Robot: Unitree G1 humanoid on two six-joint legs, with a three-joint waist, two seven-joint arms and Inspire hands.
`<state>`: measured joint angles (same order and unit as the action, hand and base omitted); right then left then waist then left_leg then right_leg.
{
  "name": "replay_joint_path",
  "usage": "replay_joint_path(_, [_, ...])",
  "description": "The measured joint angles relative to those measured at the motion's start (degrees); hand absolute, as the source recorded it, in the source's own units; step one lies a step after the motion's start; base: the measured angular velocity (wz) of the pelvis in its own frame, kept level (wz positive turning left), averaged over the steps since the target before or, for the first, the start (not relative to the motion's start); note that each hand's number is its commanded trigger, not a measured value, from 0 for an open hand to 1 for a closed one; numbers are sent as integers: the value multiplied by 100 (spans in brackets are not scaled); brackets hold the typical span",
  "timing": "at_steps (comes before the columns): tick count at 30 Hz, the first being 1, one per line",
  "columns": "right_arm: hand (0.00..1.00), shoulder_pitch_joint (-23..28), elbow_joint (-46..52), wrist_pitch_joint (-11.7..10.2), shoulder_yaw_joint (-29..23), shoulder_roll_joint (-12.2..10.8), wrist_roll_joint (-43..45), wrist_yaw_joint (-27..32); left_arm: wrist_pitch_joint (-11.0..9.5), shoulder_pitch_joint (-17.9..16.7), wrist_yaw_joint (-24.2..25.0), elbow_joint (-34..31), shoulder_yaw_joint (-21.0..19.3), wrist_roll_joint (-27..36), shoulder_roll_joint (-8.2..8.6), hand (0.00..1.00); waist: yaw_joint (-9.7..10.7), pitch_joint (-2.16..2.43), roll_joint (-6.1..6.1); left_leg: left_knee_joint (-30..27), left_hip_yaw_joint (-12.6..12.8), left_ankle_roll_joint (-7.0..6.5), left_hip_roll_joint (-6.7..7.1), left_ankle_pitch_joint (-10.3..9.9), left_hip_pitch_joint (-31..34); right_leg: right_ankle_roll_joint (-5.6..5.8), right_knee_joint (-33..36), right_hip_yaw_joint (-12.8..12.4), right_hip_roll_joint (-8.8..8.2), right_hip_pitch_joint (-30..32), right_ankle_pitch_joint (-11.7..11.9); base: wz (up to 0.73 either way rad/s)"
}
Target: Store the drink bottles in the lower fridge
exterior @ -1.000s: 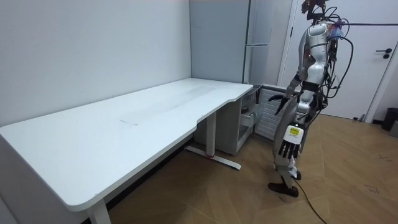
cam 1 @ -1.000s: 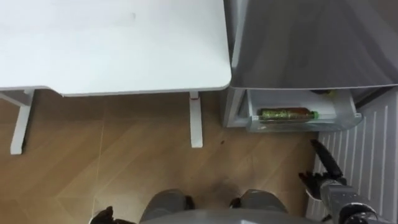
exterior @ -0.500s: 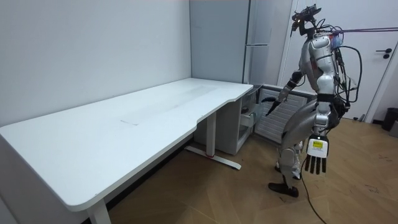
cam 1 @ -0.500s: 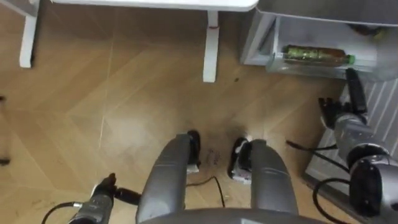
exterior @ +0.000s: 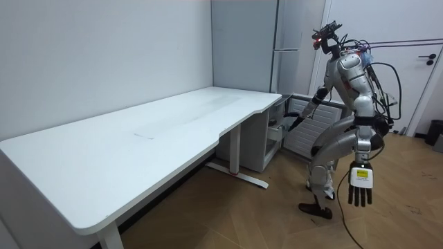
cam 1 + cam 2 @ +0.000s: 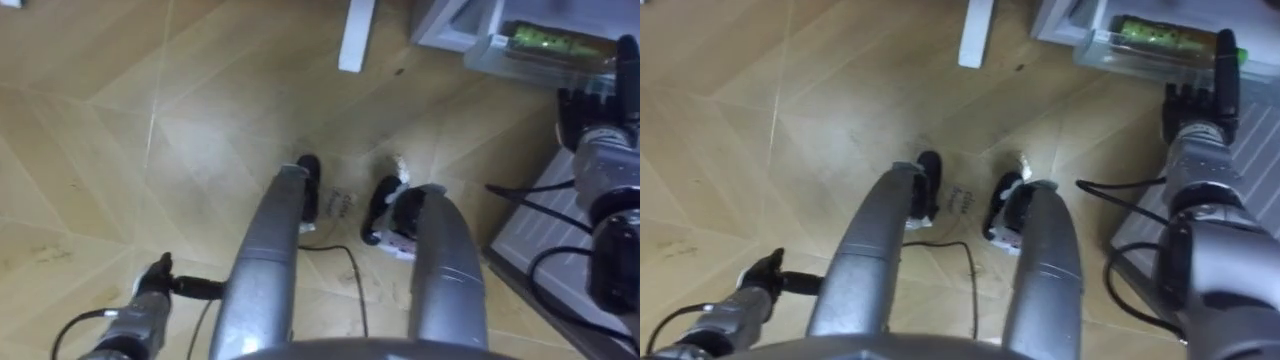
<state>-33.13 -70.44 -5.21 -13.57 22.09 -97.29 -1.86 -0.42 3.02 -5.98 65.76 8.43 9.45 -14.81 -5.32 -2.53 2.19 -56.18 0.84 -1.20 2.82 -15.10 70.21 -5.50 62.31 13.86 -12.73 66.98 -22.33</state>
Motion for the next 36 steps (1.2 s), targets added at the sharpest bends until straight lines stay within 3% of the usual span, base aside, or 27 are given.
replay_joint_path(3, [0,1,151,-139,229,9,-100,143,5,-56,-22,-57,115,9,-67,0,-7,-4,20,-104,43,-33,2,-20,77,69,105,-45,-28,85,-38,-1])
replay_joint_path(7, [0,-1,319,-138,224,26,-163,364,7,-222,-85,-175,138,0,-189,0,7,5,118,-150,77,-30,37,-16,129,94,217,-122,-50,190,-57,2])
replay_joint_path(8, [0,-2,399,-140,220,30,-177,484,8,-274,-128,-177,125,0,-196,0,43,4,133,-151,73,-15,98,-5,131,84,270,-119,-108,203,-87,11])
replay_joint_path(12, [0,-141,641,-187,298,31,-165,873,29,-578,-127,-528,113,-6,-201,0,47,4,149,-194,69,2,98,6,145,39,353,-95,-168,213,-136,8])
replay_joint_path(16, [0,-364,772,-378,330,31,-163,1165,7,-774,-127,-760,115,-4,-205,0,52,1,157,-280,73,-4,110,0,157,16,479,-65,-227,213,-193,10])
replay_joint_path(20, [0,-382,1832,-538,452,39,-129,1744,-58,-990,-122,-1042,50,-8,-222,0,74,12,174,-269,8,43,112,28,171,-19,475,-2,-232,207,-211,3])
replay_joint_path(23, [0,-350,2499,-712,673,-22,-118,1757,-136,-1085,-147,-1075,58,-44,-238,0,90,14,174,-286,-70,72,97,29,128,-102,457,86,-211,110,-195,4])
replay_joint_path(36, [0,-317,3072,-816,908,-18,-121,2251,-76,-1400,-192,-1183,81,-10,-239,0,0,27,152,-246,-101,164,96,101,11,-110,464,131,-218,-9,-224,1])
